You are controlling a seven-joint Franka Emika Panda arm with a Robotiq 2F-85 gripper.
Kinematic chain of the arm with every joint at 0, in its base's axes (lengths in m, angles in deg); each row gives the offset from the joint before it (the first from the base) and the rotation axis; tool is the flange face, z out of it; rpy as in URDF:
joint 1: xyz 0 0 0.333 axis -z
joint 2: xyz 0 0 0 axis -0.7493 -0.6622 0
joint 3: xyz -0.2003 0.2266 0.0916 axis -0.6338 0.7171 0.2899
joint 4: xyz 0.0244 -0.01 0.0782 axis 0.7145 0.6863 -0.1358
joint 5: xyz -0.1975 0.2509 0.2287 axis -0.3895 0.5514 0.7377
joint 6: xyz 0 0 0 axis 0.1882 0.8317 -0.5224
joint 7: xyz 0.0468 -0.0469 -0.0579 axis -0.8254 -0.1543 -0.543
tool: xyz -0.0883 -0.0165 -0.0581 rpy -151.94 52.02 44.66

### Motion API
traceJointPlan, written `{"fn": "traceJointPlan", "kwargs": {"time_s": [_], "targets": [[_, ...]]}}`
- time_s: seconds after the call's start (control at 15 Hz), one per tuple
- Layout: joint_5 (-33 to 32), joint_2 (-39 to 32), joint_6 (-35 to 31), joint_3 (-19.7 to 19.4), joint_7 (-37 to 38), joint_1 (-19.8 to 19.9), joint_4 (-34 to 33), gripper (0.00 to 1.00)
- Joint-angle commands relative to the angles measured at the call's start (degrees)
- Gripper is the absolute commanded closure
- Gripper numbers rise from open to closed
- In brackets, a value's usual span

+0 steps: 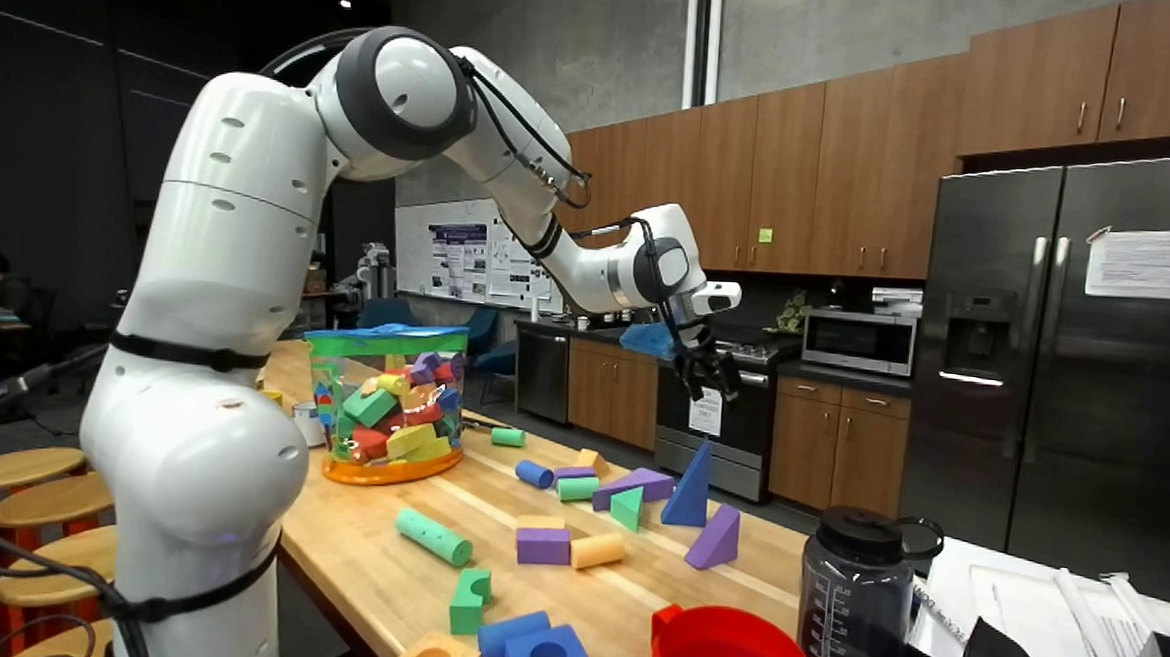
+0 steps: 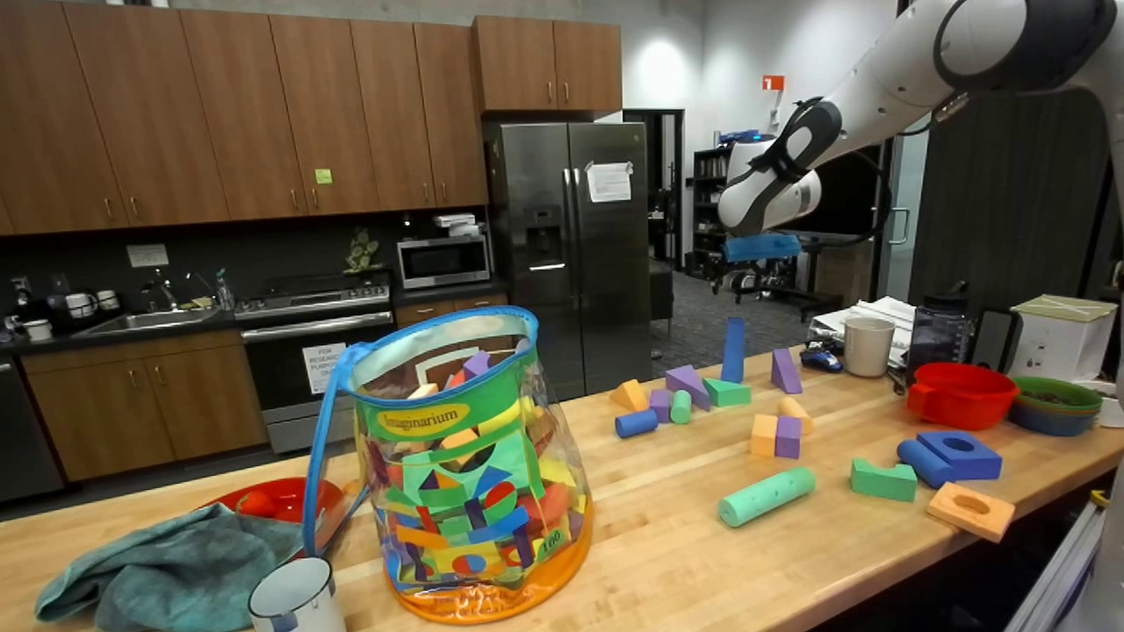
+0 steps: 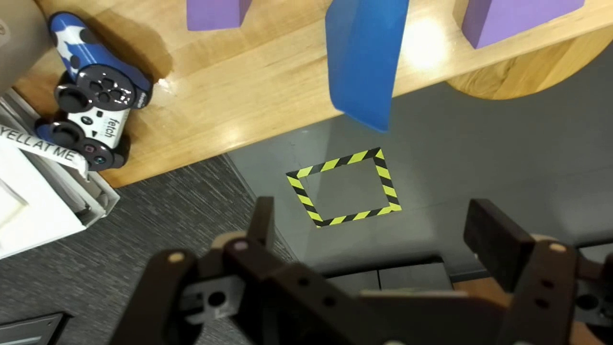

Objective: Put the blue triangle into the bag

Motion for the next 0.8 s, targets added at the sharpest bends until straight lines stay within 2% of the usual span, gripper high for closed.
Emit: {"fn": "traceJointPlan", "kwargs": {"time_s": [0.0,0.73], "targets": [[0.54,-0.55,-0.24,-0.68,-0.54,-0.91,-0.13,0.0],[-0.96,-1.51,-2.06,-1.3,0.58,-2.27,0.76,0.0]]}}
